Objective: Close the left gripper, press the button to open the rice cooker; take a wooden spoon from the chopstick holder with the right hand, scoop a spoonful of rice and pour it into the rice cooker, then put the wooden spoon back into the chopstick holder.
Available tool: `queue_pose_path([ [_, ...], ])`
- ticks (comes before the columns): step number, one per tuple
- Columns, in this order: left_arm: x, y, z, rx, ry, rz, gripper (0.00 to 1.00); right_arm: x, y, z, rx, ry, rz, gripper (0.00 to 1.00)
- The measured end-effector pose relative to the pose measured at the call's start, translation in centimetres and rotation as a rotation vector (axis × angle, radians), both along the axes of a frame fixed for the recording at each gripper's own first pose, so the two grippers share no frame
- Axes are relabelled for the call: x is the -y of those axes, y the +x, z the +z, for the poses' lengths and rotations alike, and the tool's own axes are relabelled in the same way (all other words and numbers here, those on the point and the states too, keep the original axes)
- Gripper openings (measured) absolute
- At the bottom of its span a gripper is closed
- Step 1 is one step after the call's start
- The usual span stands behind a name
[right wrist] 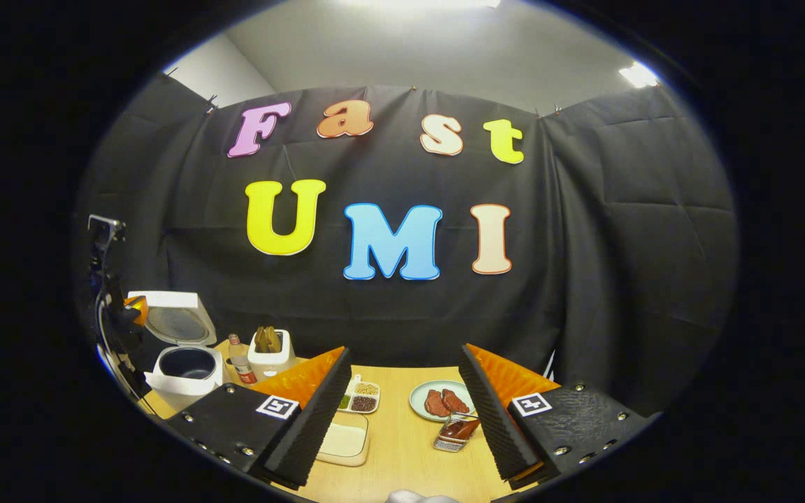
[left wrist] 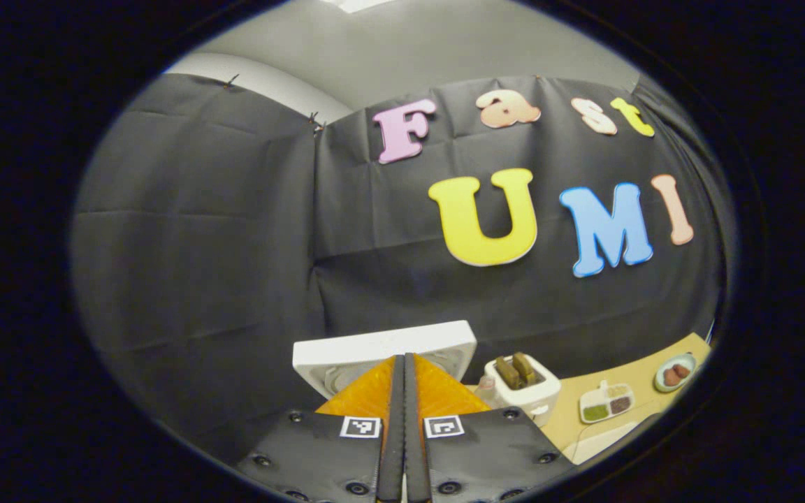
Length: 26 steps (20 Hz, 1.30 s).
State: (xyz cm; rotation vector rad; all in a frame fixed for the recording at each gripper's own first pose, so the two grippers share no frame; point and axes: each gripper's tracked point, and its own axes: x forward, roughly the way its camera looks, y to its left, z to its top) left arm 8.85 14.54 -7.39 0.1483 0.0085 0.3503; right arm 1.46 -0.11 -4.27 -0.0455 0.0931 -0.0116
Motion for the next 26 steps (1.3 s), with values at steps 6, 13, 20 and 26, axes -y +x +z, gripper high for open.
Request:
queue_pose_path([
  [6,8.3,-3.4,5.3,0.105,0.007,-0.218,0.95,1.0,0.1,0.7,0.030,0.021,-0.023,0.95],
  [13,12.5,-7.1,4.2,0.069,-0.078,-0.290,0.96,3.2,-0.4,-1.1,0.007,0.043,-0.063,0.95],
  [20,13.6,-7.2,3.3,0.031,-0.106,-0.293,0.97,5.9,-1.2,-3.9,-0.027,0.069,-0.114,0.95],
  [26,15.2,-7.1,2.6,0.014,-0.108,-0.301,0.99,9.0,-1.5,-11.1,-0.119,0.165,-0.165,0.95],
])
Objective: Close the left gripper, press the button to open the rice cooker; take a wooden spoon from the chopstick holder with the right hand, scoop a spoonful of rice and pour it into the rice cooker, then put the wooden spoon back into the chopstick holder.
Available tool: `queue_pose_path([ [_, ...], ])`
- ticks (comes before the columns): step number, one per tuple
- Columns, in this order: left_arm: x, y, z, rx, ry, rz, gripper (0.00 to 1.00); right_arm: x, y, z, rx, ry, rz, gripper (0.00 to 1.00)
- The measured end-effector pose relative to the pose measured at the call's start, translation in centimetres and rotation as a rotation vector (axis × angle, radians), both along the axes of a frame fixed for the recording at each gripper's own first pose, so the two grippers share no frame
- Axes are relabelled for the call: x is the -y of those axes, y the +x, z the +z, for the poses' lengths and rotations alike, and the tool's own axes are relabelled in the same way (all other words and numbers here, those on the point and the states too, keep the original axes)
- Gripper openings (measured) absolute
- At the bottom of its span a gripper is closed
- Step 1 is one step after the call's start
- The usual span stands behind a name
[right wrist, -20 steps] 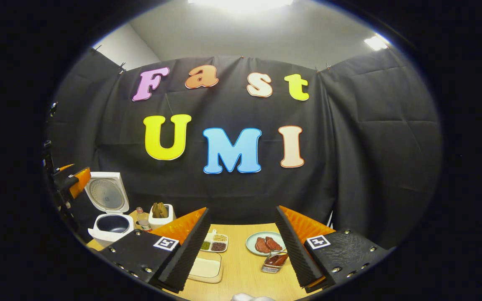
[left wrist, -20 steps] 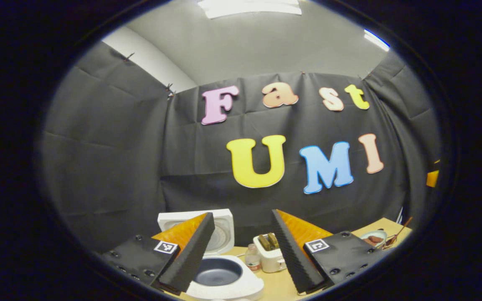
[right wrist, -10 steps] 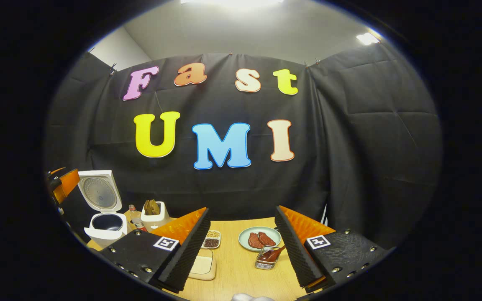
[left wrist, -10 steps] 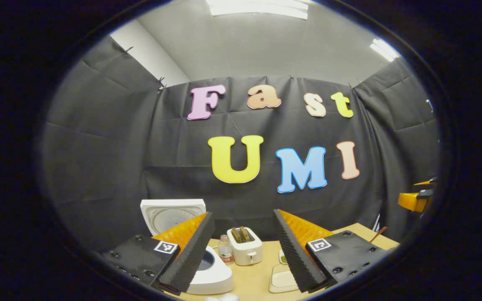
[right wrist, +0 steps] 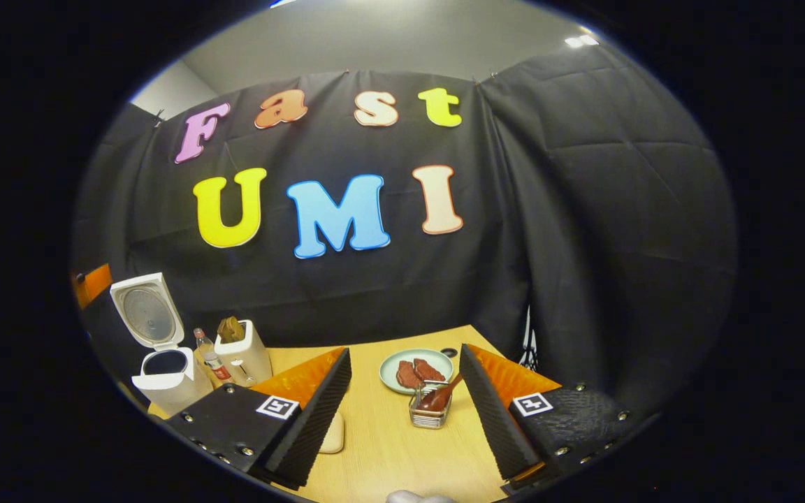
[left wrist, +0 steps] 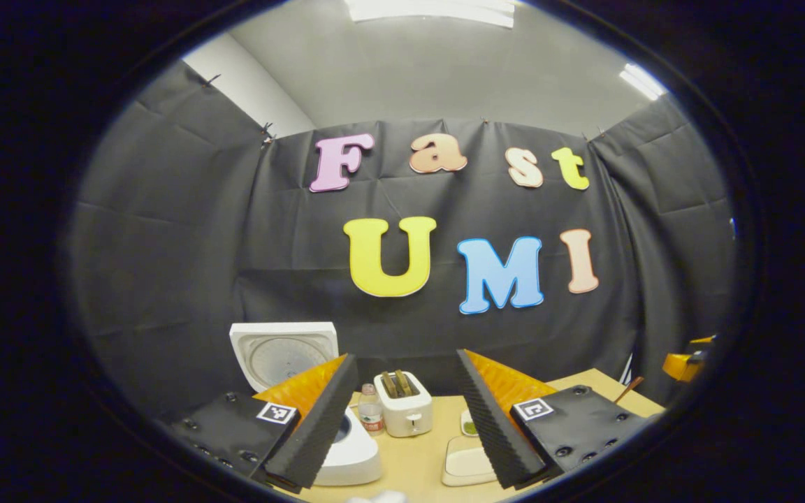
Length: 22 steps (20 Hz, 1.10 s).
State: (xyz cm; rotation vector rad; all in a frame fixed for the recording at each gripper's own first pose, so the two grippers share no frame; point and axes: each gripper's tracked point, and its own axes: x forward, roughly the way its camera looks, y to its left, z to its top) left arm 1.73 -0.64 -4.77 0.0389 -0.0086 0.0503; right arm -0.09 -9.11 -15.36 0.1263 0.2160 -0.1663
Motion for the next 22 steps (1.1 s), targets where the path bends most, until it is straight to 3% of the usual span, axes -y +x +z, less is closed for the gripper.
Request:
queue_pose_path([
  [5,2.1,0.4,-0.7,-0.015,0.013,-0.002,0.99,2.8,2.0,-7.7,-0.082,0.097,-0.023,0.98],
  [11,4.6,1.4,-2.9,-0.046,0.072,0.017,0.99,7.3,9.4,-14.5,-0.139,0.178,-0.046,0.98],
  [18,7.4,3.2,-4.0,-0.061,0.091,0.041,0.99,10.6,18.4,-19.5,-0.174,0.280,-0.077,0.98],
  [22,7.8,4.1,-4.9,-0.080,0.107,0.055,0.99,10.8,21.1,-20.5,-0.178,0.315,-0.079,0.98],
])
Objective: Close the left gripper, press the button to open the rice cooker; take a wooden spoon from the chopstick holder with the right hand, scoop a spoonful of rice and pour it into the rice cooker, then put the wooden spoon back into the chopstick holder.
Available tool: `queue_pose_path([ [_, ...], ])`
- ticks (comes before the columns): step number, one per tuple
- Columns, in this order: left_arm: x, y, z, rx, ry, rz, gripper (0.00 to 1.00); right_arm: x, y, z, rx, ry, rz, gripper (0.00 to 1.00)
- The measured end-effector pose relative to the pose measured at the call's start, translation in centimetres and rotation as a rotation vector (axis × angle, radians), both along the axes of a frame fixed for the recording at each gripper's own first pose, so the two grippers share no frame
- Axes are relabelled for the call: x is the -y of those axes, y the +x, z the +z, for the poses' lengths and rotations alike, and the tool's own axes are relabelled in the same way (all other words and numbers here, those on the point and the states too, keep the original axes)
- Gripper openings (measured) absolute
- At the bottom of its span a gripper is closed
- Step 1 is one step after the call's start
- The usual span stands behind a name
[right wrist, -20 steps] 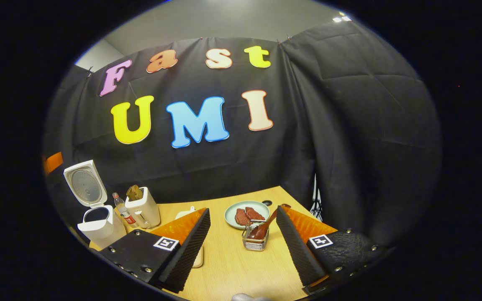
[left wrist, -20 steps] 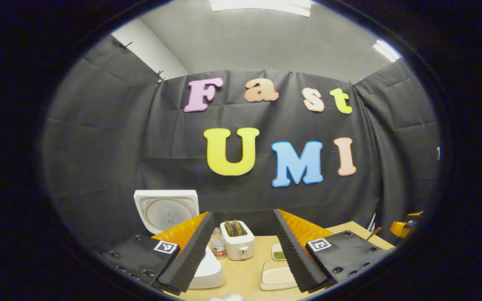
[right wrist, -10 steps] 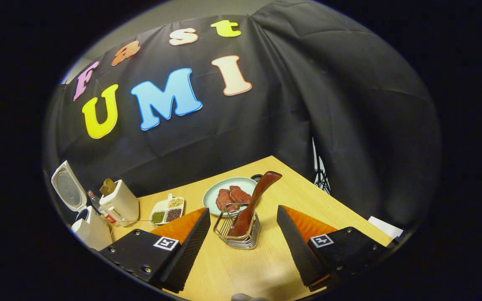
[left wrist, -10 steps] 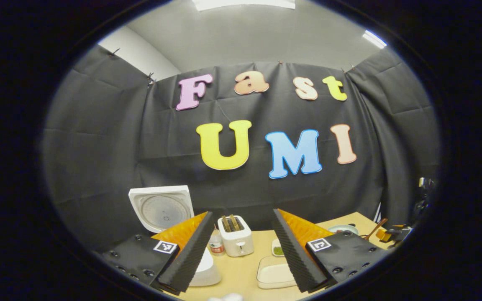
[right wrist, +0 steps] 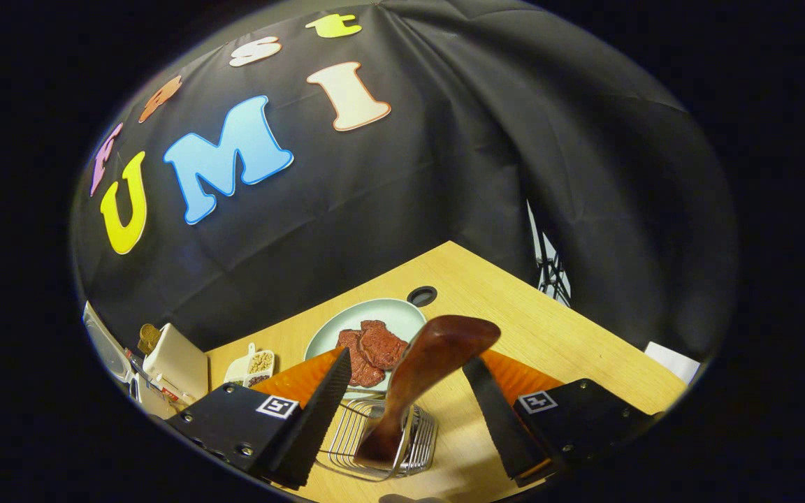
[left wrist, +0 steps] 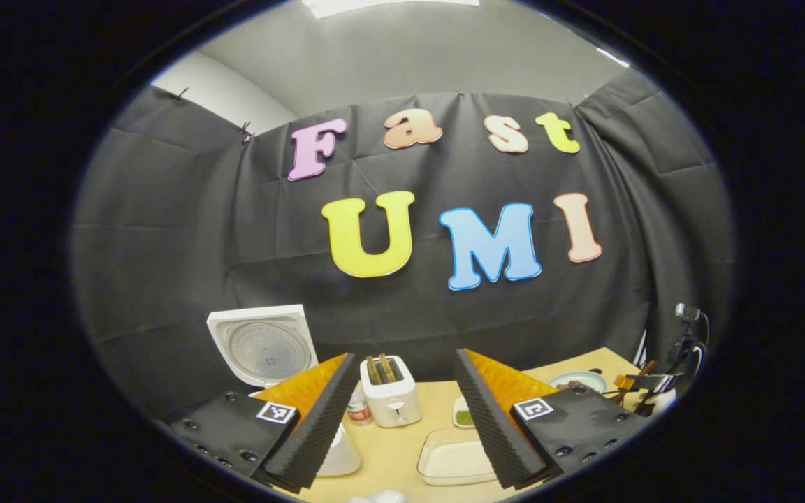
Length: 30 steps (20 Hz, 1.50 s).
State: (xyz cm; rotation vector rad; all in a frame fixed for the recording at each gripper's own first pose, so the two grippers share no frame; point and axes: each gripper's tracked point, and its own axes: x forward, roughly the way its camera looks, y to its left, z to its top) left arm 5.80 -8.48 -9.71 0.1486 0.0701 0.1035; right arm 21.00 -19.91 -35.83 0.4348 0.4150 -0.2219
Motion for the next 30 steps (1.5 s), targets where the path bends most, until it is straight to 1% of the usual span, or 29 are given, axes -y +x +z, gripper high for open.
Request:
queue_pose_path([
  [3,0.1,0.6,-0.7,-0.014,0.012,0.002,0.98,0.0,0.4,0.0,0.005,-0.006,0.008,0.98],
  [6,0.6,1.1,-0.9,-0.023,0.014,-0.010,0.98,-0.4,0.9,-0.2,-0.003,0.045,0.039,0.80],
  [7,0.8,1.3,-1.0,-0.024,0.019,-0.015,0.97,-0.1,0.9,-0.5,-0.010,0.048,0.033,0.66],
  [8,0.9,1.4,-1.1,-0.024,0.023,-0.020,0.97,0.7,0.9,-0.3,-0.012,0.037,0.008,0.48],
  [9,0.9,1.4,-1.1,-0.024,0.023,-0.025,0.97,0.1,0.9,0.0,-0.004,0.043,0.031,0.22],
  [10,0.9,1.5,-1.0,-0.021,0.024,-0.028,0.97,-0.3,0.9,-0.2,-0.007,0.044,0.031,0.22],
  [11,0.8,1.5,-0.9,-0.018,0.026,-0.029,0.96,-0.2,0.5,0.2,-0.002,0.035,0.028,0.19],
  [13,0.5,1.3,-0.6,-0.012,0.028,-0.031,0.96,-0.3,0.6,0.4,-0.004,0.013,0.029,0.19],
  [17,-0.9,0.9,-0.6,-0.010,0.023,-0.026,0.95,-0.3,0.6,1.4,0.009,0.002,0.017,0.19],
  [19,-1.8,0.5,-0.7,-0.007,0.019,-0.018,0.96,-0.5,0.6,2.7,0.031,0.006,0.014,0.19],
  [21,-2.8,0.4,-1.1,-0.018,0.019,-0.011,0.97,-0.8,0.5,4.3,0.043,-0.024,0.018,0.19],
  [23,-4.1,0.2,-0.8,-0.010,0.015,-0.003,0.98,-1.3,0.7,7.0,0.078,-0.070,0.028,0.19],
  [25,-5.2,-0.2,-0.8,-0.010,0.013,-0.001,0.99,-2.1,0.8,10.9,0.127,-0.107,0.036,0.19],
  [26,-5.8,-0.6,-0.7,-0.007,0.016,0.000,0.99,-2.3,0.8,12.8,0.150,-0.147,0.038,0.19],
  [27,-6.5,-0.9,-0.4,0.001,0.018,0.005,0.99,-3.0,0.8,14.7,0.177,-0.174,0.045,0.23],
  [30,-8.9,-2.1,-0.4,0.006,0.002,0.019,0.99,-6.1,0.6,19.7,0.233,-0.205,0.086,0.23],
])
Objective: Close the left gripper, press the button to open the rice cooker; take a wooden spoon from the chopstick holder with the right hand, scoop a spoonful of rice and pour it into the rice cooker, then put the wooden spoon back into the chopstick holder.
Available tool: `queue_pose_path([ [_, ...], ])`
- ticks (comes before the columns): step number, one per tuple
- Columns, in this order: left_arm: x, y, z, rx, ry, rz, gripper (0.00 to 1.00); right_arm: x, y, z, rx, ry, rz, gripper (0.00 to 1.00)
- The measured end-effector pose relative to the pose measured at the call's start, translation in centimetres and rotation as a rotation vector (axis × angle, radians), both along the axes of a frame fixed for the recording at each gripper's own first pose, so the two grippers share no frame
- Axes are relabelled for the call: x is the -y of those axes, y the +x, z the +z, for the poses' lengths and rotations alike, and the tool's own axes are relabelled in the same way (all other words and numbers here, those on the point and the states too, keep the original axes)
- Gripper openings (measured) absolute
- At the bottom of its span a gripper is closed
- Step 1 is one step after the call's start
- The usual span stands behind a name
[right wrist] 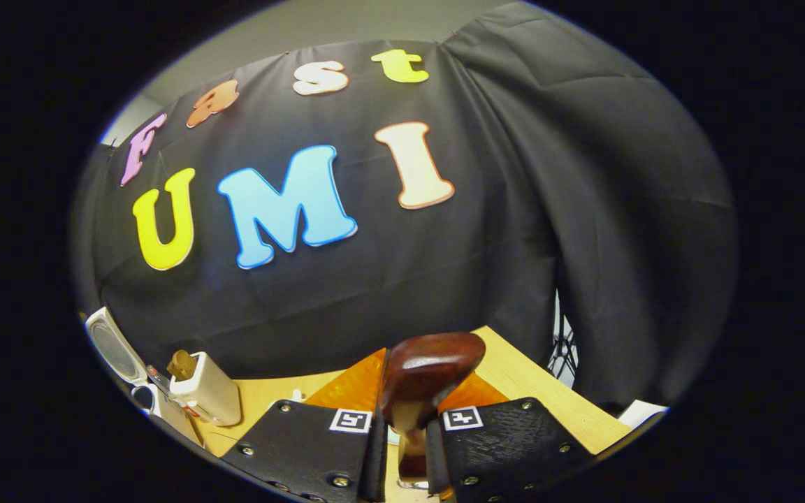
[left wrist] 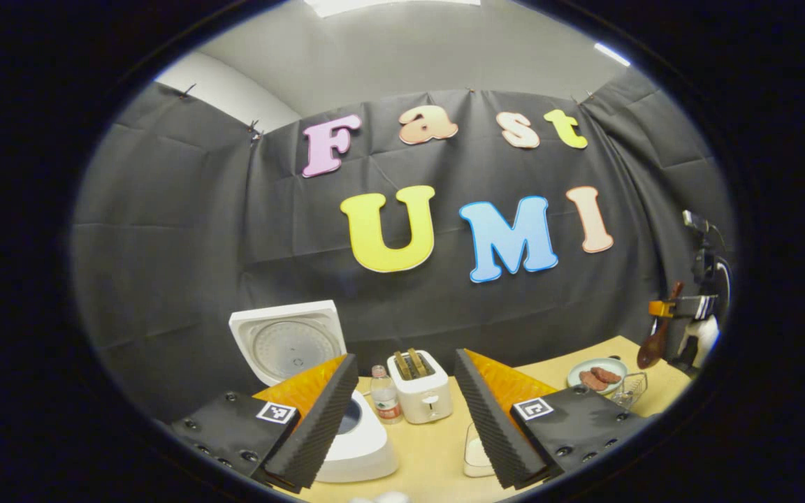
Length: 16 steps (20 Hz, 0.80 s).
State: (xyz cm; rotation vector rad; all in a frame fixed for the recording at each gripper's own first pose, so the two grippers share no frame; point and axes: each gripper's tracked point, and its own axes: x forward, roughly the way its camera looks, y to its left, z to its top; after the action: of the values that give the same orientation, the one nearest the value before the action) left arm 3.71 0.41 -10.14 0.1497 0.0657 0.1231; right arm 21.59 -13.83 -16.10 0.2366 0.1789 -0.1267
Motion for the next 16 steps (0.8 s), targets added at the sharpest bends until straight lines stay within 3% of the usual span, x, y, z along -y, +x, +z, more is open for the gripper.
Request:
queue_pose_path([
  [1,-0.8,-0.3,-0.1,0.003,-0.007,0.008,0.99,-1.2,-0.1,1.1,0.007,-0.009,0.016,0.19],
  [2,-1.8,-0.7,-0.2,0.003,-0.013,0.018,0.99,-2.7,-0.3,2.3,0.013,-0.017,0.037,0.23],
  [3,-2.7,-1.0,-0.5,0.002,-0.019,0.026,0.99,-4.5,-0.4,3.6,0.025,-0.021,0.061,0.19],
  [4,-3.5,-1.3,-0.6,0.000,-0.025,0.035,0.99,-6.5,-0.7,4.5,0.033,-0.025,0.089,0.23],
  [6,-4.9,-1.8,-0.7,0.008,-0.034,0.051,0.99,-10.9,-1.3,5.4,0.039,-0.050,0.156,0.19],
  [7,-5.6,-2.0,-0.8,0.009,-0.038,0.057,0.99,-13.2,-1.7,5.7,0.045,-0.065,0.190,0.23],
  [8,-6.1,-2.2,-0.8,0.011,-0.042,0.063,0.95,-15.3,-2.2,5.7,0.045,-0.076,0.220,0.23],
  [12,-7.0,-2.7,-1.3,0.007,-0.051,0.065,0.96,-23.0,-3.8,3.6,0.025,-0.123,0.341,0.23],
  [16,-7.2,-3.1,-0.5,0.023,-0.036,0.055,0.98,-26.3,-4.3,0.0,0.012,-0.290,0.375,0.23],
])
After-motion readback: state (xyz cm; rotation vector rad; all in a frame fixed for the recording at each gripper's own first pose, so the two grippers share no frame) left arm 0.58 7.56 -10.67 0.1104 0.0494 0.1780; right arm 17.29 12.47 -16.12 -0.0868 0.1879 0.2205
